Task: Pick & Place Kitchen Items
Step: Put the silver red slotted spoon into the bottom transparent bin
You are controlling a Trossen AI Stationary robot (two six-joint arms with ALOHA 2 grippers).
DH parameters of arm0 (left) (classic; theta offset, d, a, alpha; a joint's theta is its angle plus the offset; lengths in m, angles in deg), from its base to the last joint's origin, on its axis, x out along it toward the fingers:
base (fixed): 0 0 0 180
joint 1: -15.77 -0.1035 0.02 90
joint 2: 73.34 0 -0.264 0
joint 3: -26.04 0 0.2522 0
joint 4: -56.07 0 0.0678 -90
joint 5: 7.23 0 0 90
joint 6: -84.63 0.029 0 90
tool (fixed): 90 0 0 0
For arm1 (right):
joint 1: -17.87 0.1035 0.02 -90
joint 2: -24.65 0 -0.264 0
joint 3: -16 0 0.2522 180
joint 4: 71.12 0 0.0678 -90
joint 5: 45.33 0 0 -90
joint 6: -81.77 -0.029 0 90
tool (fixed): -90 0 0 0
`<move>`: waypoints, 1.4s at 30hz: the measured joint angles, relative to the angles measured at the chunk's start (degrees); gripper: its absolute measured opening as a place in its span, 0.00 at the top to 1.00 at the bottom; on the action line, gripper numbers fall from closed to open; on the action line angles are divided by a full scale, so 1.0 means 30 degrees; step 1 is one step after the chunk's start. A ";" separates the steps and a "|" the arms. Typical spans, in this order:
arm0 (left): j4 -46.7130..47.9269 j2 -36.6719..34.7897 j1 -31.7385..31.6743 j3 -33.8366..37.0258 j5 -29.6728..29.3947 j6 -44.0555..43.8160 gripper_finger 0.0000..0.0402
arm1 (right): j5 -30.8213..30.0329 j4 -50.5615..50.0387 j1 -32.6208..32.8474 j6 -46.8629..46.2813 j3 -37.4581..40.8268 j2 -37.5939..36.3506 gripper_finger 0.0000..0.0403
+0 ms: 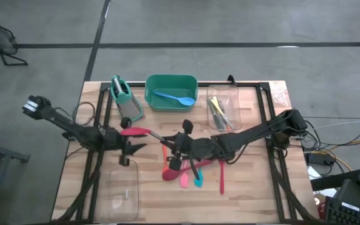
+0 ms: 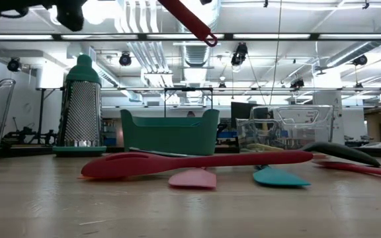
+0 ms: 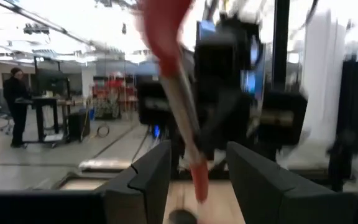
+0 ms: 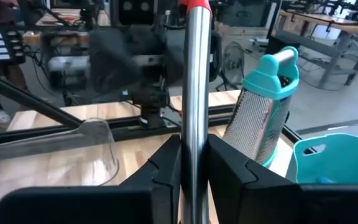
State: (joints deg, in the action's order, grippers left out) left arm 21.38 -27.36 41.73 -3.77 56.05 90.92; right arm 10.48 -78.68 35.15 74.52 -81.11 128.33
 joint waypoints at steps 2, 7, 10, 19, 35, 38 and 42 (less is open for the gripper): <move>0.0064 0.0820 -0.0013 -0.0485 -0.0131 0.0358 0.59 | 0.0165 0.0007 0.0006 -0.0028 0.0007 0.0000 0.86; -0.0498 0.2599 -0.0029 -0.2161 -0.0115 0.1044 0.59 | 0.1122 0.0066 0.0036 -0.0402 0.0007 0.0000 0.87; -0.0519 0.3362 -0.0029 -0.2979 -0.0189 0.1222 0.59 | 0.1107 0.0172 0.0104 -0.0467 0.0007 0.0000 0.87; -0.0839 0.4666 -0.0029 -0.4018 -0.0081 0.1536 0.59 | 0.1216 0.0211 0.0168 -0.0896 0.0051 0.0109 0.87; 0.0349 0.3864 -0.0007 -0.3970 0.1245 -0.0920 0.86 | 0.2936 0.0069 0.0153 -0.0472 0.0095 0.0227 0.85; 0.0990 0.3519 -0.0013 -0.3970 0.1141 -0.1443 0.86 | 0.2950 -0.0103 0.0162 -0.0202 0.0102 0.0240 0.81; 0.1607 0.2710 0.0040 -0.3970 0.1151 -0.1761 0.86 | 0.2980 -0.1118 0.0263 -0.0018 0.0109 0.0234 0.75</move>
State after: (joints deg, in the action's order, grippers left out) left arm 26.20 -19.23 41.85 -15.68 59.51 85.64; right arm 19.42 -82.04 35.94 74.47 -80.78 129.03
